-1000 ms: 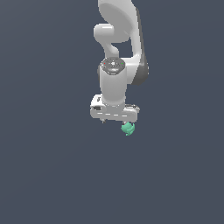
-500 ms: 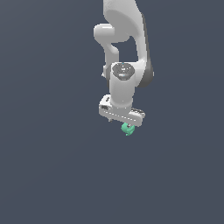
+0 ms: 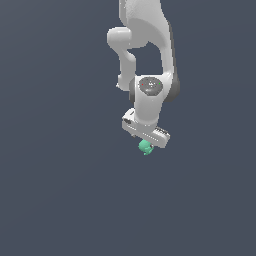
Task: Pick up the object and move it to a goal position.
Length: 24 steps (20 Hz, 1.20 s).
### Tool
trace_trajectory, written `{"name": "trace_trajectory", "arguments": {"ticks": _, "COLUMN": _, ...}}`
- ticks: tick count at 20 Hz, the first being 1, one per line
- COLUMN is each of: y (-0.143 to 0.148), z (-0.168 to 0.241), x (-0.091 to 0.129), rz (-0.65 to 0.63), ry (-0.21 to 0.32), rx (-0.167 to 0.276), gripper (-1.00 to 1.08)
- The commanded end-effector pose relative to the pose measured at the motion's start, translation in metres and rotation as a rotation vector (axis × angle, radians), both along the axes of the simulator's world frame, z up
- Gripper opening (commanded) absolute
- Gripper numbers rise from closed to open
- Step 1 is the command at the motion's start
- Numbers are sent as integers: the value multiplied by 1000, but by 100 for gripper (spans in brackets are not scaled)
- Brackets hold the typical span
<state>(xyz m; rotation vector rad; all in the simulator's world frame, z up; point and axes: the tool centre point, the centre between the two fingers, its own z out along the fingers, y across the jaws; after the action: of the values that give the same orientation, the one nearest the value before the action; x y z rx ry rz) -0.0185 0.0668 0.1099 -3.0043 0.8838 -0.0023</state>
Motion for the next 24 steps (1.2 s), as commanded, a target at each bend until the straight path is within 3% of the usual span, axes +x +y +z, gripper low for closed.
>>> {"name": "trace_trajectory", "arguments": {"ticks": 1, "y": 6, "z": -5, "x": -3, "rz": -53, "ry": 1, "rx": -2, "gripper": 100}}
{"name": "trace_trajectory", "arguments": {"ticks": 12, "y": 23, "z": -19, "x": -13, "rz": -192, "ry": 5, "rx": -8, "gripper": 100}}
{"name": "trace_trajectory", "arguments": {"ticks": 24, "y": 26, "z": -29, "x": -15, "rz": -209, "ry": 5, "rx": -9, "gripper": 100}}
